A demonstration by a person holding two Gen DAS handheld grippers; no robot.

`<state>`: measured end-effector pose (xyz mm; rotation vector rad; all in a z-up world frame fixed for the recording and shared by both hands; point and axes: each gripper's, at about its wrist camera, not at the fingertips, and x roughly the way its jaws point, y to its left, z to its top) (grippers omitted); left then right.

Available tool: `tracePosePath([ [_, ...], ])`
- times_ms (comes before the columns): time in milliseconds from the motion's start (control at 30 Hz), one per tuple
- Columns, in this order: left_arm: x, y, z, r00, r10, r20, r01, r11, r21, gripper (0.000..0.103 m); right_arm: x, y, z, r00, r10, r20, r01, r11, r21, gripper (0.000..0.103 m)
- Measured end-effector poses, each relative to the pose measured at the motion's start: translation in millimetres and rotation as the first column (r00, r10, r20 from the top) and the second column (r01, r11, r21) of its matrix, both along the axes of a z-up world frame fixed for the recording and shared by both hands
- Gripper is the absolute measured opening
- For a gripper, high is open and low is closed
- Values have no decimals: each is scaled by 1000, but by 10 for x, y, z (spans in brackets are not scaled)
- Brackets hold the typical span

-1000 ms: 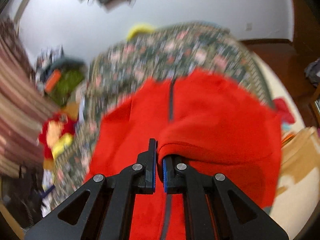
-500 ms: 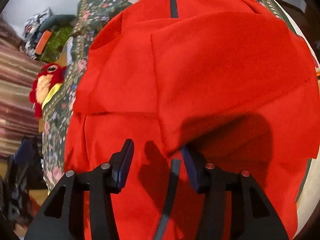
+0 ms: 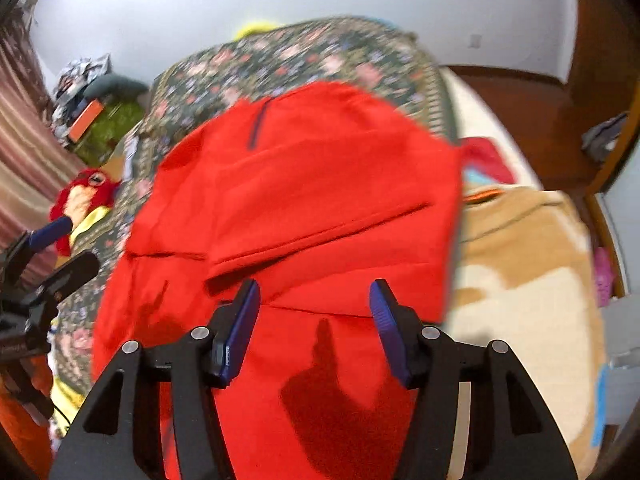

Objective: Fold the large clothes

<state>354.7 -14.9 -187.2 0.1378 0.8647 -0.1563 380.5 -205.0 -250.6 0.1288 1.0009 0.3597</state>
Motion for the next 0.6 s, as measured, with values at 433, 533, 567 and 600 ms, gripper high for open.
tracePosePath([
  [433, 893, -1398, -817, 961, -225, -161, 250, 956, 153, 94, 82, -866, -344, 978, -206, -37, 206, 978, 1, 53],
  [533, 1071, -1529, -1020, 949, -232, -214, 267, 951, 157, 77, 112, -904, -406, 978, -203, -41, 203, 979, -2, 53],
  [567, 1123, -1566, -1089, 943, -237, -235, 276, 949, 151, 75, 112, -920, -422, 979, -201, -43, 201, 980, 3, 53],
  [600, 1166, -1596, -1141, 938, -241, -248, 281, 949, 144, 74, 120, -924, -441, 979, -199, -46, 200, 980, 6, 53],
])
